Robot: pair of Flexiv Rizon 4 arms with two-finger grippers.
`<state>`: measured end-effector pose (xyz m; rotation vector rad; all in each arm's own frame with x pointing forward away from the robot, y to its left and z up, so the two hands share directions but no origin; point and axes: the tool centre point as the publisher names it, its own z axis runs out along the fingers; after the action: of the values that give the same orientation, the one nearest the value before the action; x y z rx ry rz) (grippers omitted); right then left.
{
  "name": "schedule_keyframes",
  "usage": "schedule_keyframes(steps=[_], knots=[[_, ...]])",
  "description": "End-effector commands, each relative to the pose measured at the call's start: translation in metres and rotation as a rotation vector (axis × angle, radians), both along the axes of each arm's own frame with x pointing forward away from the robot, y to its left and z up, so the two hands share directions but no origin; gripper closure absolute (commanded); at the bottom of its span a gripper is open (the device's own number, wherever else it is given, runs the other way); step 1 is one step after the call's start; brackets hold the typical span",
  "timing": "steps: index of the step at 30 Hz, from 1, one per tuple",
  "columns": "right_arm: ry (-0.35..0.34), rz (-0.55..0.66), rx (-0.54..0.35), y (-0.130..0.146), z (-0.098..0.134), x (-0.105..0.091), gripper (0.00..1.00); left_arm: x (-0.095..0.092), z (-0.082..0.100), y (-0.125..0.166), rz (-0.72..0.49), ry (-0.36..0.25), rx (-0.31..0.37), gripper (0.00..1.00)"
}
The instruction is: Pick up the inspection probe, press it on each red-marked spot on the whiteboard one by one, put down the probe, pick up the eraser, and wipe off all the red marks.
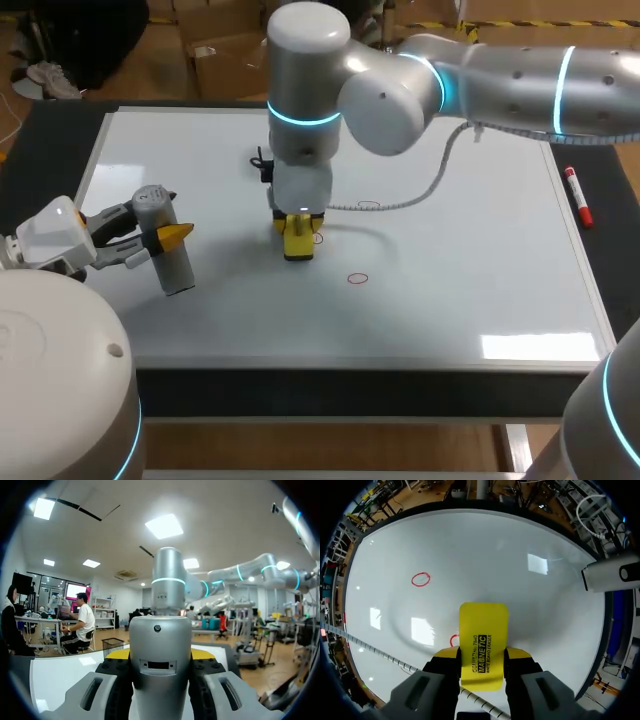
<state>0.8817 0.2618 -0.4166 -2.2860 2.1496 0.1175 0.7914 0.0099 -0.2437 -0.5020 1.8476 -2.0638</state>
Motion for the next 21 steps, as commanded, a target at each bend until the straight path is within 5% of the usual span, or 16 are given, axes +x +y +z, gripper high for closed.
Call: schedule_keyframes(steps=[1,21], knots=[[0.014,0.007,-0.013,0.004,-0.008,0.005,1.00,-0.001,0.001,0.000,0.001,0.000,0.001,1.00],[0.035,-0.068,-0.042,-0.034,-0.019,0.004,1.00,-0.001,0.001,0.000,0.001,0.000,0.001,1.00]])
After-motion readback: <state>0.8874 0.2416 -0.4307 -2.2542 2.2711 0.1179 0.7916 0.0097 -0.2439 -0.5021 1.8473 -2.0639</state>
